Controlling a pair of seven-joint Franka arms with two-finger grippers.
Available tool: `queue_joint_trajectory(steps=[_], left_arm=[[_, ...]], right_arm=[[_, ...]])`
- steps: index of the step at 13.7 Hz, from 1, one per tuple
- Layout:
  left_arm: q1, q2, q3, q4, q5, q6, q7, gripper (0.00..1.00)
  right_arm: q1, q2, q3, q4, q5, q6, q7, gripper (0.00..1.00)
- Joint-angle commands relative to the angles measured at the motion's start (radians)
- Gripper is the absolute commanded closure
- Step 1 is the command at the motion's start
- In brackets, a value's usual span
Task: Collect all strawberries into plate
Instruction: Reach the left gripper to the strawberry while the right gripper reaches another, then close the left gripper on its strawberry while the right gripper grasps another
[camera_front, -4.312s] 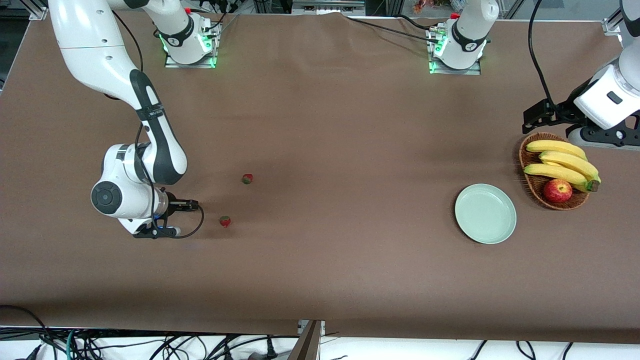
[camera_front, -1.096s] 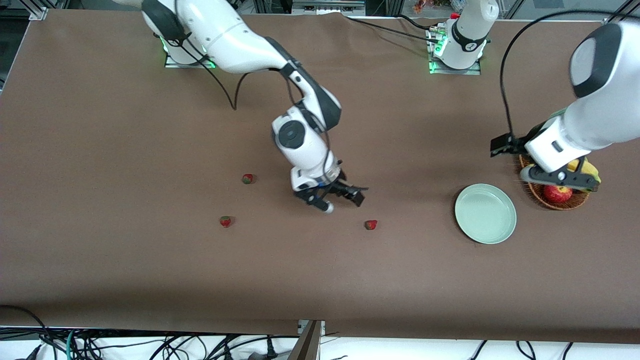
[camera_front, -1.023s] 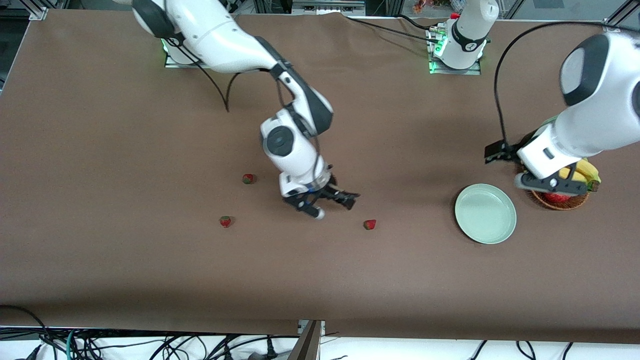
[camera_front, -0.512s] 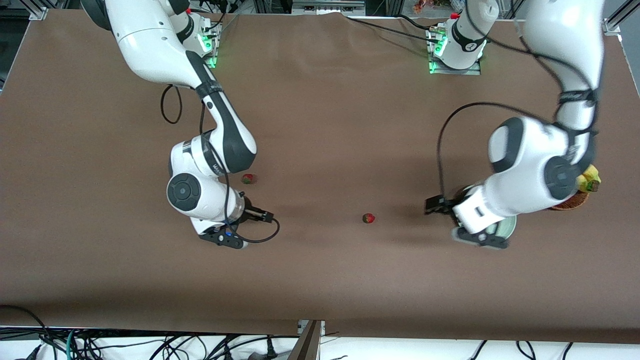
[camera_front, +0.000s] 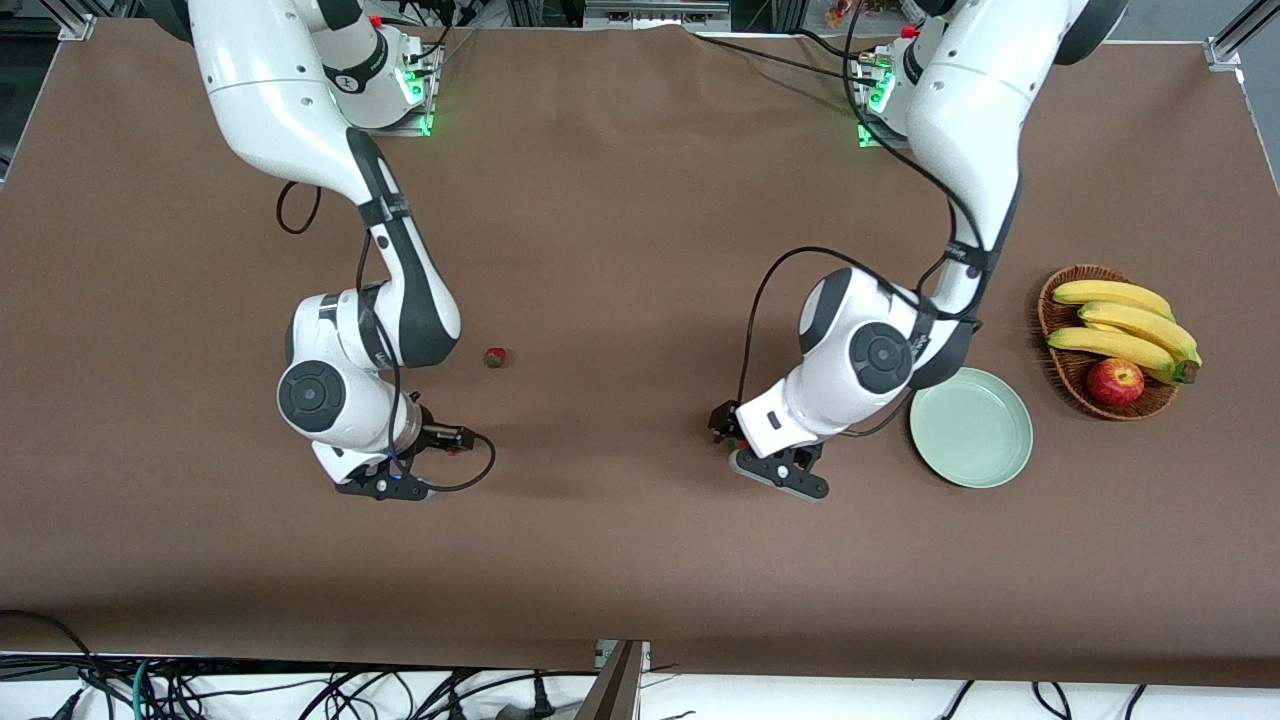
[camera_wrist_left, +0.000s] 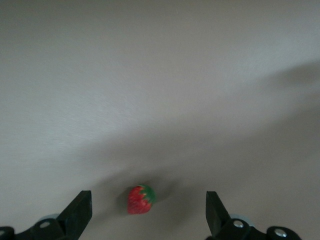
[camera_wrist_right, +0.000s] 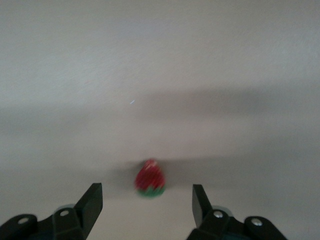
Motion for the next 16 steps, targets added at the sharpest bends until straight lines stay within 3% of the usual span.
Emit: queue_joint_trajectory(steps=[1, 6, 7, 8, 11, 12, 13, 16], left_arm=[[-0.027, 0.038, 0.017, -0.032, -0.004, 0.080, 0.014, 0.00], [-0.028, 0.046, 0.017, -0.090, 0.011, 0.119, 0.025, 0.00], [-0.030, 0.046, 0.017, -0.090, 0.020, 0.119, 0.025, 0.13], [-0.030, 0.046, 0.017, -0.090, 0.024, 0.119, 0.023, 0.37], [-0.027, 0.036, 0.017, -0.109, 0.024, 0.114, 0.022, 0.94], [-0.025, 0.030, 0.019, -0.109, 0.024, 0.108, 0.020, 1.00], [-0.021, 0.015, 0.019, -0.109, 0.024, 0.102, 0.019, 1.00], [-0.005, -0.059, 0.058, -0.092, 0.025, -0.027, 0.019, 1.00]], right_arm=[[0.001, 0.037, 0.005, -0.012, -0.010, 0.070, -0.011, 0.19], [0.001, 0.037, 0.008, -0.023, 0.002, 0.063, -0.004, 0.19], [0.001, 0.037, 0.010, -0.026, 0.004, 0.063, -0.004, 0.22], [0.003, 0.037, 0.011, -0.035, 0.004, 0.063, -0.003, 0.32], [0.006, 0.034, 0.011, -0.039, 0.006, 0.058, -0.006, 0.68], [0.006, 0.031, 0.013, -0.037, 0.006, 0.057, -0.010, 0.77], [0.006, 0.028, 0.014, -0.032, 0.007, 0.057, 0.002, 0.82], [0.015, 0.024, 0.022, 0.018, 0.022, 0.006, 0.064, 0.82]])
